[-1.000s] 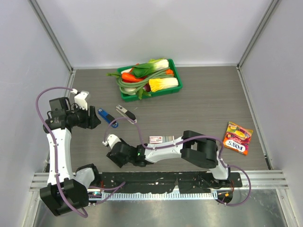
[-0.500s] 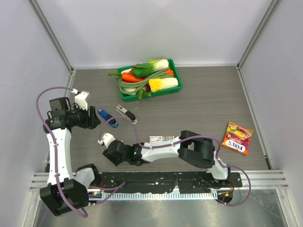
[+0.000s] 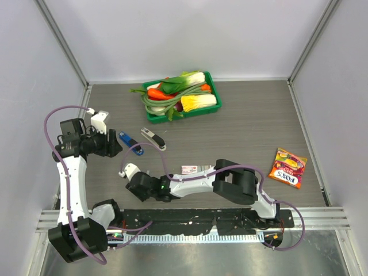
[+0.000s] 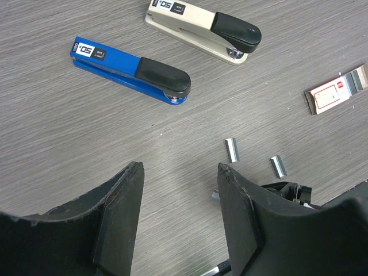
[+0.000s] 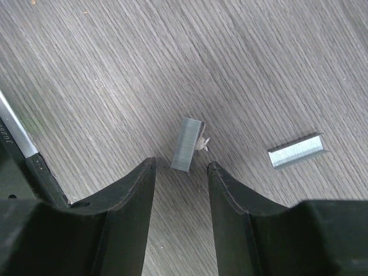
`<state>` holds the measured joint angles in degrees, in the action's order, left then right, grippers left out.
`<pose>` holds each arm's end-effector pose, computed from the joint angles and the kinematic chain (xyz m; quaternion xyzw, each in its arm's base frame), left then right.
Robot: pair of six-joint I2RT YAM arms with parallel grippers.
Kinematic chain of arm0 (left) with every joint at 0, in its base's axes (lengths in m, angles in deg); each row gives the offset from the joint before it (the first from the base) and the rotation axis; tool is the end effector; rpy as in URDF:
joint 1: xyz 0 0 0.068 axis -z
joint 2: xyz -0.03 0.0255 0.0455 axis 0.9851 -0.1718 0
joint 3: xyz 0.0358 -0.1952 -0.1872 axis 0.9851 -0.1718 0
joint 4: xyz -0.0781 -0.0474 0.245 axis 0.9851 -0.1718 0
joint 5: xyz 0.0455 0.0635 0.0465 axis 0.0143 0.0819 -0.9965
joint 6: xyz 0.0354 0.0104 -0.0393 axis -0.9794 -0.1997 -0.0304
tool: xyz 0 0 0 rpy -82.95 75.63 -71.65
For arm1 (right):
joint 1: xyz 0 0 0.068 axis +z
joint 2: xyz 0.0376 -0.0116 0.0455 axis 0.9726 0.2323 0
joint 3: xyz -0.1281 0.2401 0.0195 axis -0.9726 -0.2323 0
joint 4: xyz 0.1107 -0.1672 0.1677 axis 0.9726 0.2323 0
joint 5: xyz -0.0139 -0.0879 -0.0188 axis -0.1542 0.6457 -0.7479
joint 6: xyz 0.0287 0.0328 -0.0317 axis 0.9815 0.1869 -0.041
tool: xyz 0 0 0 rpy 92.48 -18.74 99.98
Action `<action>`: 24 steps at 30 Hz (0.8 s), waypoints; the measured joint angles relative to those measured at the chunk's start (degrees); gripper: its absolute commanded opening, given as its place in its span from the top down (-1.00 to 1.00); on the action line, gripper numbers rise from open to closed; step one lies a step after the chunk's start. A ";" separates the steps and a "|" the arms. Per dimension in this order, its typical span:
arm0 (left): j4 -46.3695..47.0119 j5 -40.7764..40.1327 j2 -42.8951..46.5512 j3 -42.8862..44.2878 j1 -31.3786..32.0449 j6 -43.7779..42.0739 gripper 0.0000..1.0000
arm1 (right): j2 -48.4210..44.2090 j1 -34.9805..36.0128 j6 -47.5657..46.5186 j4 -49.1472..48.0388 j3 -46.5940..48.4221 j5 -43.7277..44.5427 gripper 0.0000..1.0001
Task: Unload the staples from the stapler
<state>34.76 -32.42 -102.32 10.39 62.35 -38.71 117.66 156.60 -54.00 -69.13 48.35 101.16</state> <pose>0.1838 0.0369 0.3057 0.1175 0.8979 -0.1784 0.3848 0.0892 0.4553 0.1485 -0.4548 0.7844 0.2144 0.3632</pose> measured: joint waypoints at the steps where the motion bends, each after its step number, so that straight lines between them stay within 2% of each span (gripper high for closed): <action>1: 0.00 0.00 0.00 0.00 0.00 0.00 -0.16 | 0.13 0.00 0.00 0.02 0.20 0.02 0.16; 6: -0.07 -0.02 0.00 0.00 0.00 0.00 -0.16 | 0.85 0.00 -0.04 0.04 1.05 0.79 0.27; 10: -0.15 -0.02 0.00 0.00 0.00 -0.07 -0.15 | 1.16 0.00 -0.22 0.00 1.40 1.57 0.50; 13: -0.17 -0.02 0.00 0.00 0.00 -0.24 -0.16 | 1.16 0.00 -0.46 0.11 1.40 2.23 0.59; 24: -0.22 1.81 0.79 0.02 0.00 -1.51 -0.15 | -3.69 -1.42 -0.02 -2.10 -6.12 2.01 0.79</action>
<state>34.54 -30.60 -101.53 10.41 62.35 -40.22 113.97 155.18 -54.02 -71.23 42.23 103.17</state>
